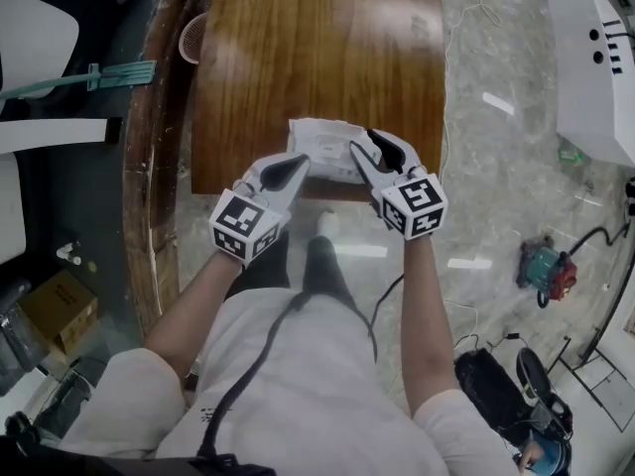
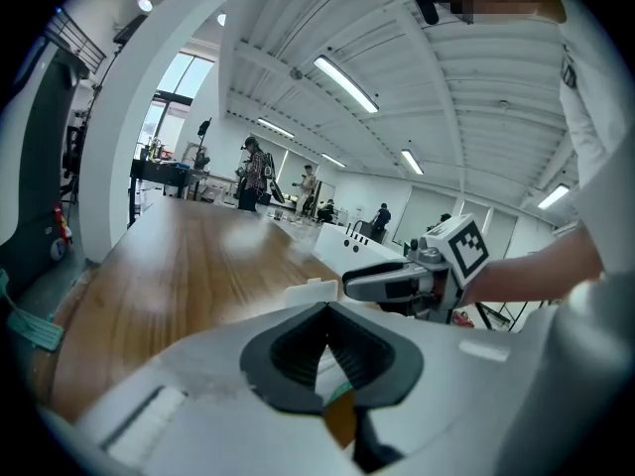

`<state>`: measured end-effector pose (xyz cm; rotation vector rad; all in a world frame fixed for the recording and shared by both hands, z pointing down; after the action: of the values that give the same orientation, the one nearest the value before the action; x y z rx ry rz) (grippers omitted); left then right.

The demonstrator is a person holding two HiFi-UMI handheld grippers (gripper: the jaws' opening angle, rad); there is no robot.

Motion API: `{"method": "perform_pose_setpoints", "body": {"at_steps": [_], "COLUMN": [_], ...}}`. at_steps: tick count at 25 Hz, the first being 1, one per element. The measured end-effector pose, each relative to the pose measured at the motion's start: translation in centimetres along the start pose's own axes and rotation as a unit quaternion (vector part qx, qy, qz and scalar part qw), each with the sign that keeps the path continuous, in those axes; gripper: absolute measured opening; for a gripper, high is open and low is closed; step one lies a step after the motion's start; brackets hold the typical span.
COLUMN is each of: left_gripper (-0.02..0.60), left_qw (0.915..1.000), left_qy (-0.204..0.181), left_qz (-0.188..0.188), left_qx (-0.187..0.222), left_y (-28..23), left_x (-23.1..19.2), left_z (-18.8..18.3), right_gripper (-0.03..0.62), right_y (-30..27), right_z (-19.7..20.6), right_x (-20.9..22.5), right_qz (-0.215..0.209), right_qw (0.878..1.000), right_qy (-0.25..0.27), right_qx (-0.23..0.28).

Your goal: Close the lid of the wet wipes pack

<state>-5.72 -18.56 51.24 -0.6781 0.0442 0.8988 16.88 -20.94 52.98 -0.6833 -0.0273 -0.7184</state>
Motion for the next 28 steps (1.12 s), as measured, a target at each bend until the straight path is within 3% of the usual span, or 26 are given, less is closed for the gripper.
{"method": "perform_pose_setpoints", "body": {"at_steps": [12, 28], "left_gripper": [0.003, 0.003], "left_qw": [0.9996, 0.9997], "left_qy": [0.013, 0.008], "left_qz": [-0.023, -0.023], "left_qx": [-0.01, -0.006], "left_y": [0.7, 1.5], "left_x": [-0.8, -0.4], "left_z": [1.2, 1.2], "right_gripper": [0.163, 0.163], "right_y": [-2.7, -2.0], "right_z": [-0.8, -0.4], "right_x": [1.1, -0.2], "right_qz": [-0.044, -0.049], "right_qw": [0.999, 0.998], "right_qy": [0.016, 0.026], "right_qx": [-0.007, -0.017]}}
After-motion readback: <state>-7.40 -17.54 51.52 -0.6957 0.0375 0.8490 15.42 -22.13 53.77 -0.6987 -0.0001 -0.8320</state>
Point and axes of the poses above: the fingertips, and each gripper's own axes: y backward along the fingers, x to its right, z out of its underside, the point moved 10 cm from there along y, backward along the fingers, and after that the axes turned 8 degrees about -x, right-handed, at the moved point
